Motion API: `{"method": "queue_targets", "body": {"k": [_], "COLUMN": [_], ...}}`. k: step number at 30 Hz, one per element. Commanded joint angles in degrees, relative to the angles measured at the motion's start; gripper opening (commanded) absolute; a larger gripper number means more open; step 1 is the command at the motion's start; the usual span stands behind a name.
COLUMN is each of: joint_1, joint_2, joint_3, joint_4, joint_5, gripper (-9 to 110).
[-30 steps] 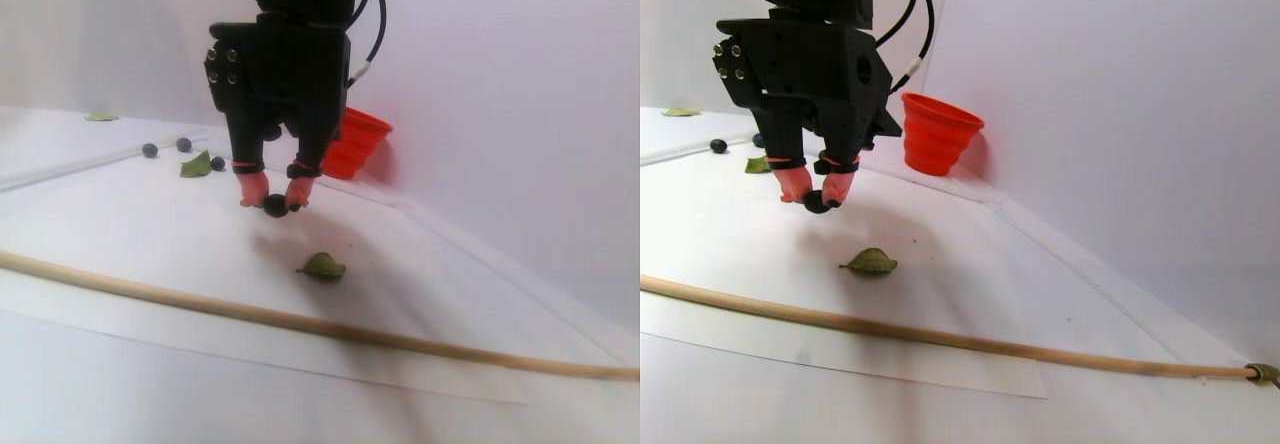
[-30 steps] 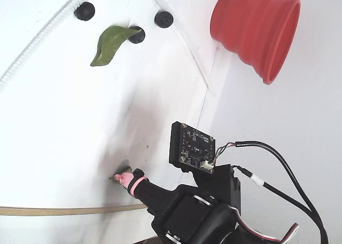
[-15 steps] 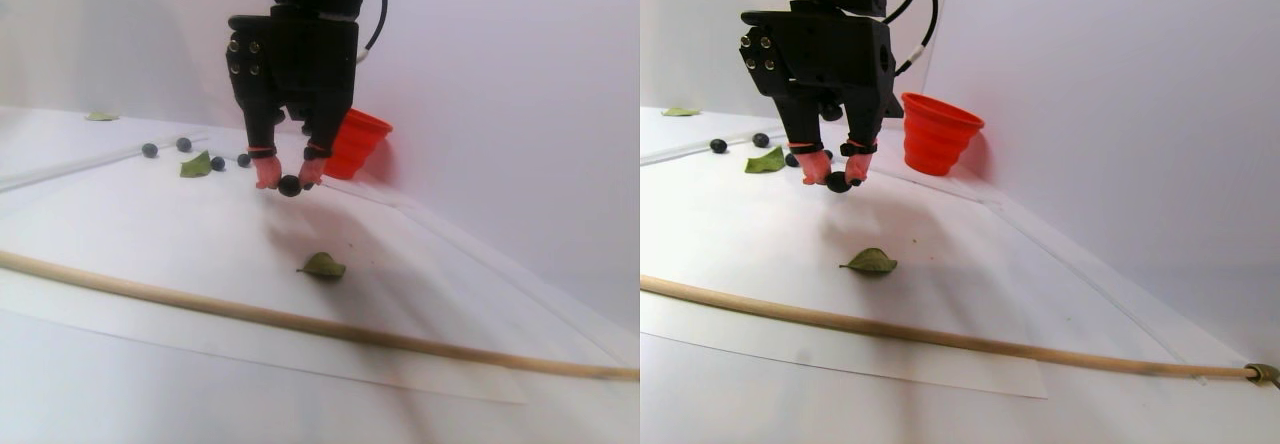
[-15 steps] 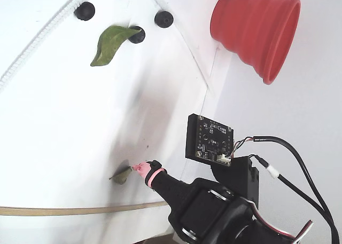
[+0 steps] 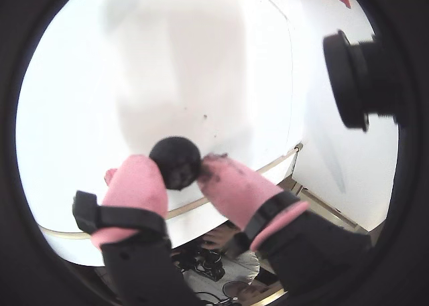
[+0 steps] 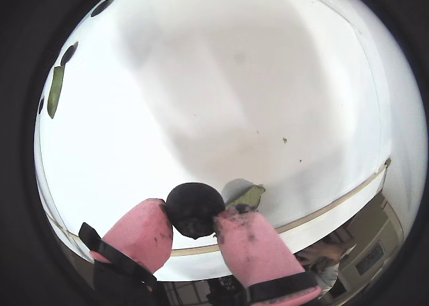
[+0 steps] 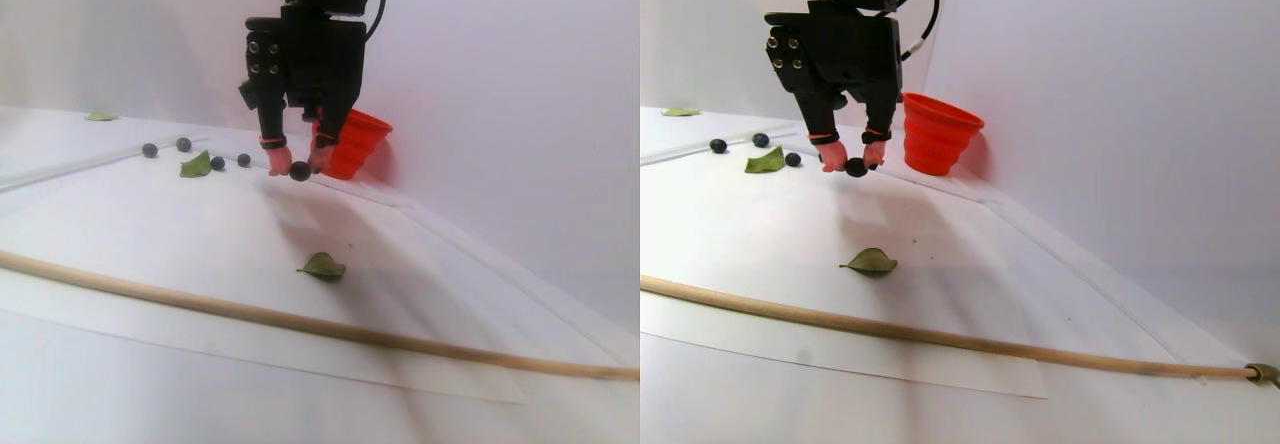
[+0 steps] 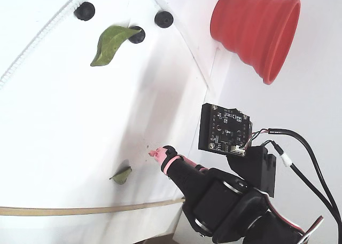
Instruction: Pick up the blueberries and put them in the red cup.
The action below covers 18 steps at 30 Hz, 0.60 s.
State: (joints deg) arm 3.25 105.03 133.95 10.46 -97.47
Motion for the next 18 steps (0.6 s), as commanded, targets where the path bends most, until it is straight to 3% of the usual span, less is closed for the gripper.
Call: {"method": "queue_targets", "body": {"k": [1, 18], "joint_1": [2.3, 1.5], "joint_2": [6.9, 6.8], "joint_3": [-5.4, -12.1], "joint_4": [-1.1, -2.0], "joint_5": [-1.7, -6.6], "gripper": [12, 13]}}
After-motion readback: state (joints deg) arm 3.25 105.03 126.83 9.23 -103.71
